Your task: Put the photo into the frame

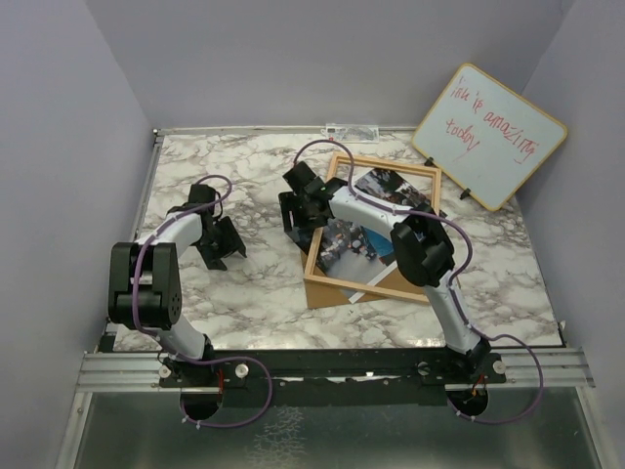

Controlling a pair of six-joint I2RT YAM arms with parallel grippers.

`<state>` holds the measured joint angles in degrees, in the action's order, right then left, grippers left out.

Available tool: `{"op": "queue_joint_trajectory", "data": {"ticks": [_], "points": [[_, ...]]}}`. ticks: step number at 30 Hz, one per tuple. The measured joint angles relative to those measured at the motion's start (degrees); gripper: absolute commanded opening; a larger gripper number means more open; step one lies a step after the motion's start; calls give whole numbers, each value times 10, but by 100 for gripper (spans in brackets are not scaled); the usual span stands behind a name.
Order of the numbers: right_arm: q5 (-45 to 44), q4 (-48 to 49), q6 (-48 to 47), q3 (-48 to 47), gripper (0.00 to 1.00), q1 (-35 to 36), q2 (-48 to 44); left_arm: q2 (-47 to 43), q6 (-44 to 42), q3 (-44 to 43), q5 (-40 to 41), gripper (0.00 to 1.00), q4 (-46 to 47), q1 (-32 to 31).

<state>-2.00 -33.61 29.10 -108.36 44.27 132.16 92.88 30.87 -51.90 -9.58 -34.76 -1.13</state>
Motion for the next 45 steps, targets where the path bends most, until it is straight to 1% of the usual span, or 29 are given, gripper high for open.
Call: {"op": "queue_joint_trajectory", "data": {"ticks": [6, 10, 14, 17, 22, 24, 27, 31, 34, 37, 40, 42, 45], "points": [[-28, -9, 16, 36, 80, 0, -26, 20, 0, -18, 5, 62, -18, 0], [-42, -17, 27, 71, 80, -2, -49, 29, 2, -29, 16, 62, -30, -1], [-44, -23, 35, 80, 80, -7, -55, 34, 4, -48, 26, 61, -44, -5], [-40, -10, 34, 96, 80, -7, -65, 32, 2, -54, 32, 57, -47, -5], [-21, 10, 34, 150, 78, -12, -109, 30, -12, -63, 47, 50, -21, -5], [-19, 10, 34, 154, 75, -17, -124, 27, -14, -68, 44, 48, -6, -6], [-19, 26, 35, 157, 72, -28, -148, 16, -14, -68, 22, 48, 26, -16], [-18, 41, 35, 157, 74, -43, -160, 13, -7, -68, -15, 47, 70, -36], [-42, 20, 35, 134, 74, -53, -146, 20, 1, -68, -31, 45, 103, -47], [-86, -3, 30, 89, 69, -62, -113, 43, 6, -68, -34, 45, 120, -47], [-117, -24, 20, 61, 61, -69, -81, 64, 11, -68, -35, 44, 125, -46], [-126, -37, 14, 52, 54, -72, -60, 66, 11, -69, -35, 43, 129, -45], [-128, -56, 8, 46, 40, -72, -36, 74, 13, -74, -35, 40, 130, -45]]}}
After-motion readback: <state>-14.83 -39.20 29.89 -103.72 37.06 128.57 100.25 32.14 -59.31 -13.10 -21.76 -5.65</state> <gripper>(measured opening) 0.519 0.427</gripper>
